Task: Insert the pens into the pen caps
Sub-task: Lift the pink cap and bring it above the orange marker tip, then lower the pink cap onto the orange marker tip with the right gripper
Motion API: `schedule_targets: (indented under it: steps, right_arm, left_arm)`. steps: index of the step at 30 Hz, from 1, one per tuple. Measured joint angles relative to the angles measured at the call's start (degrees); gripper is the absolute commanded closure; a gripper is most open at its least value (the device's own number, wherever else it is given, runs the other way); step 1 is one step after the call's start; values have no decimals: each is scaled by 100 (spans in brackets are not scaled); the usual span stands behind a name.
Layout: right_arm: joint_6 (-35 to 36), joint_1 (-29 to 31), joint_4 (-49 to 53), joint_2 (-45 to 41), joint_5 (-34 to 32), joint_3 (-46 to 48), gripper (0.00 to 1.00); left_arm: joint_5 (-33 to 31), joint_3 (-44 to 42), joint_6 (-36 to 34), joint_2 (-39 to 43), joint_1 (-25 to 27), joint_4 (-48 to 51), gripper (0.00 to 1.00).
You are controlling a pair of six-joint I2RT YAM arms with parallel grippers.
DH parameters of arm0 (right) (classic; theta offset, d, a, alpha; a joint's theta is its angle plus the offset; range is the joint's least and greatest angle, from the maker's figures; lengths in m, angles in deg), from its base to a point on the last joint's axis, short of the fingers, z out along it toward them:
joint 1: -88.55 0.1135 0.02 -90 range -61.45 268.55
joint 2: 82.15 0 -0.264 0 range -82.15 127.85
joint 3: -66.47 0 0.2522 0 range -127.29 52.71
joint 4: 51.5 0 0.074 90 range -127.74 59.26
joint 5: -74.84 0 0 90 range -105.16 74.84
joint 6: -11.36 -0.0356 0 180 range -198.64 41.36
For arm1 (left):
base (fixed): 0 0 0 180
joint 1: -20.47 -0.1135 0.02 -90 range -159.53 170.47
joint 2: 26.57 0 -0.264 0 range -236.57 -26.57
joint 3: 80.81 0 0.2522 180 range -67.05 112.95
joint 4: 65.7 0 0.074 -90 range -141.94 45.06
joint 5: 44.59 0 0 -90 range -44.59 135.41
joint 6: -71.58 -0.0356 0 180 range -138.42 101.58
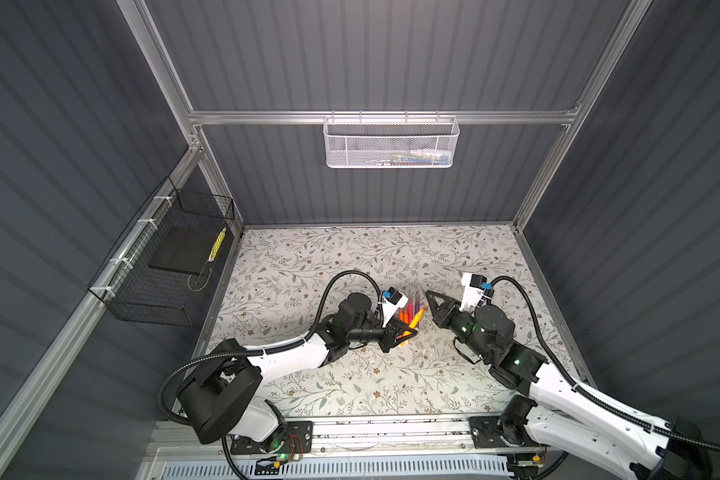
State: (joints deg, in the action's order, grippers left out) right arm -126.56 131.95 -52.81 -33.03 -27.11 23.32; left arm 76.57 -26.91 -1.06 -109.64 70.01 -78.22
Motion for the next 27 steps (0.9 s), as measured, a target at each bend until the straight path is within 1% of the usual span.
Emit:
schedule_targets:
  steps: [5,14,27]
  right_arm:
    - [2,103,-24,105,-11,-31,100]
    - [0,249,-101,-72,-98,-22,100]
    - [92,256,-131,-74,-269,55,100]
  left_arm:
    - [-9,0,-2,0,0,2,100]
    - [-92,0,-2,24,0,2,100]
    - [-151,0,-2,87,0,4,100]
